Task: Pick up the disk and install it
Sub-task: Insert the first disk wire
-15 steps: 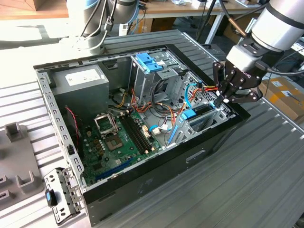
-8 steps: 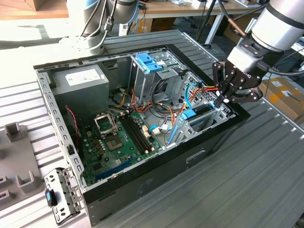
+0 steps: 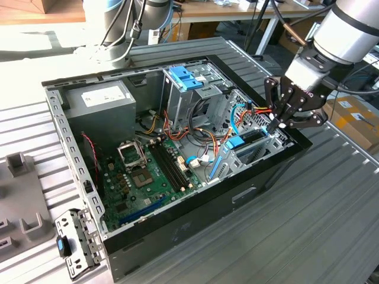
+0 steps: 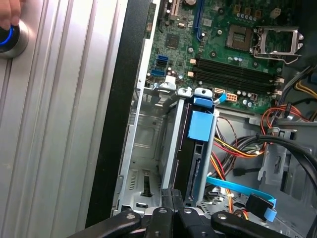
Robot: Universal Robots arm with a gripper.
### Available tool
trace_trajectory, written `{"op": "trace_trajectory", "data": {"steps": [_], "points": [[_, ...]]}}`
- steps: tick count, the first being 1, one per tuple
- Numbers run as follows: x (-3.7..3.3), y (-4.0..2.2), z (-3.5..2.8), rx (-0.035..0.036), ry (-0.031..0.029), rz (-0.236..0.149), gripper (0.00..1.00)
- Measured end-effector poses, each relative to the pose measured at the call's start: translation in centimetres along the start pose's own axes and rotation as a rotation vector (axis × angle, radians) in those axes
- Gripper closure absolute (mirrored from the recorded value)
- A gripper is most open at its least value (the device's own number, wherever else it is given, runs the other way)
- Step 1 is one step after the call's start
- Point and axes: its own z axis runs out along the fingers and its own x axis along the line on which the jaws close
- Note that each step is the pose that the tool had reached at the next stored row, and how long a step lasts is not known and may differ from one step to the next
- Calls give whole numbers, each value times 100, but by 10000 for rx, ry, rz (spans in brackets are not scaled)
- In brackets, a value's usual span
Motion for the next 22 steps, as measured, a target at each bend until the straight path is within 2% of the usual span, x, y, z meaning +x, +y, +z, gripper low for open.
{"op": "trace_trajectory", "data": {"steps": [14, 22], "points": [[0, 0, 0, -44, 14, -783, 89], [0, 0, 0, -81, 24, -1416, 89]]}}
